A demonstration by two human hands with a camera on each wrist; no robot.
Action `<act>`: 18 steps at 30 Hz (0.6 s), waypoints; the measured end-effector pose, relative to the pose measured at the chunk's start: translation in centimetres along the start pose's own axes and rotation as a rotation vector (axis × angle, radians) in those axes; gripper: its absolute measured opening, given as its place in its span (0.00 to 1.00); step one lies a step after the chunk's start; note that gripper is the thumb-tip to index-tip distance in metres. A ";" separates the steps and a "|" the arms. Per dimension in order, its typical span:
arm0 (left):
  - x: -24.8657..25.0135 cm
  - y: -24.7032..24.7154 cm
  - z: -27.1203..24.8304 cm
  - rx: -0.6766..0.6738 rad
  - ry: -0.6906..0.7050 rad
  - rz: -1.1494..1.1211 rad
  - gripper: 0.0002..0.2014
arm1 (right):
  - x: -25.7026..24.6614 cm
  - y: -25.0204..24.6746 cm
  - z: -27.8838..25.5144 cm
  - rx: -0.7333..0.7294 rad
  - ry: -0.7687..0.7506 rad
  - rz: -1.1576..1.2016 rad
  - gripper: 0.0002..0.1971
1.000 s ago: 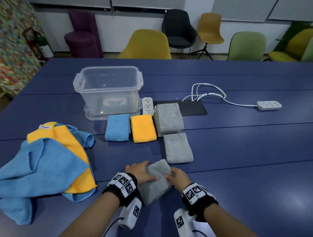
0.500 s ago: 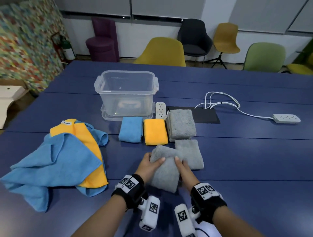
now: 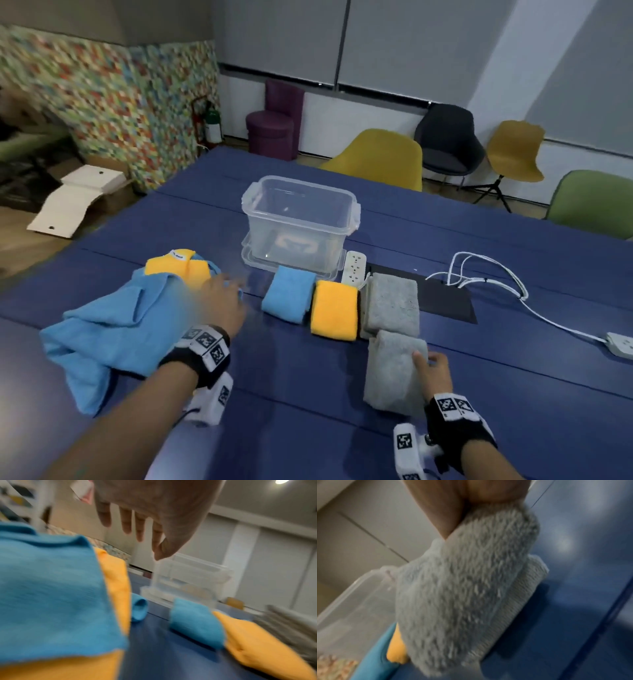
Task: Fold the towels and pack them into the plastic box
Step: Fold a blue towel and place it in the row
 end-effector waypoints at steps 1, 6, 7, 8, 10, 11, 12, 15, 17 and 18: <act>-2.5 -0.5 0.5 0.002 -0.079 0.080 0.21 | 0.2 0.2 0.1 0.023 0.004 -0.004 0.12; -7.9 0.7 0.7 -0.238 -0.197 0.321 0.24 | -2.9 -1.0 -1.8 0.344 -0.350 -0.414 0.11; -8.0 0.8 0.6 -0.249 -0.182 0.363 0.24 | -3.8 -0.8 -2.8 0.357 -0.487 -0.457 0.09; -8.2 0.7 0.5 -0.246 -0.175 0.401 0.25 | -4.3 -0.3 -3.7 0.338 -0.612 -0.506 0.08; -8.9 0.3 0.5 -0.227 -0.186 0.454 0.33 | -3.7 1.9 -4.8 0.178 -0.733 -0.648 0.20; -9.5 0.1 0.6 -0.221 -0.204 0.471 0.37 | -2.6 3.2 -4.8 0.081 -0.725 -0.776 0.33; -10.2 -0.2 0.6 -0.224 -0.235 0.474 0.40 | -1.2 4.3 -4.7 0.008 -0.677 -0.915 0.45; -12.4 -0.7 0.8 -0.246 -0.374 0.329 0.39 | 1.8 5.8 -3.2 -0.017 -0.499 -1.147 0.57; -13.2 -1.1 0.8 -0.300 -0.406 0.300 0.28 | 1.4 6.2 -3.5 0.003 -0.461 -1.194 0.44; -13.1 -1.5 0.8 -0.332 -0.365 0.339 0.21 | 0.8 6.1 -3.6 0.060 -0.462 -1.243 0.39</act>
Point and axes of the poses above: each hand's wrist, its own z-axis towards the middle knuckle, its own y-axis out of the palm, x = y × z, the point moved 7 cm from there along z, towards the middle knuckle, and after that the axes turned 7 degrees about y, right-handed, at the moved point
